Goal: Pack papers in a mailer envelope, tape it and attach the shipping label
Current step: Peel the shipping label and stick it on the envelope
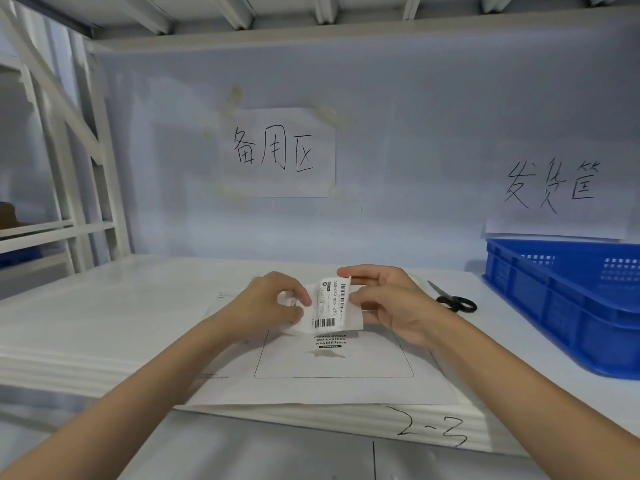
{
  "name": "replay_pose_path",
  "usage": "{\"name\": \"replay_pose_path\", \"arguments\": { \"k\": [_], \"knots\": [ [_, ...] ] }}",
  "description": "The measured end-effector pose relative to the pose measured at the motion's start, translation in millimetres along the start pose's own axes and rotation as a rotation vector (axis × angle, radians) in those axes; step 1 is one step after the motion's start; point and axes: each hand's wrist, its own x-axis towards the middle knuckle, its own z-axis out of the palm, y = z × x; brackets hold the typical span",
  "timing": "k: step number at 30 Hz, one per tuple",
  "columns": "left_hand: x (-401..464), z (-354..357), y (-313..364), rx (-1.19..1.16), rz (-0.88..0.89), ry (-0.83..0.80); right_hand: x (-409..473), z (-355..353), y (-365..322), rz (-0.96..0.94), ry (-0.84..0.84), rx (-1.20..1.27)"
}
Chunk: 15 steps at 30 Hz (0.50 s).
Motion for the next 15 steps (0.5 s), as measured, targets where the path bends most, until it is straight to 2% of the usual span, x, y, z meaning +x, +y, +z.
{"name": "replay_pose_path", "arguments": {
  "k": [2,4,7,10,15],
  "knots": [
    [-1,4,8,0.343,0.057,0.08,-2,4,0,-0.059,0.022,-0.082],
    [-3,8,15,0.579,0.113,0.12,-5,8,-1,-0.11,0.046,-0.167],
    [-4,12,21,0.768,0.196,0.135,-11,14,-4,-0.186,0.089,-0.298],
    [-4,14,28,0.616,0.311,0.054,-16,15,-8,-0.253,0.105,-0.406],
    [-7,16,42,-0.124,0.17,-0.15,-19,12,-8,-0.325,0.159,-0.541]
  ]
}}
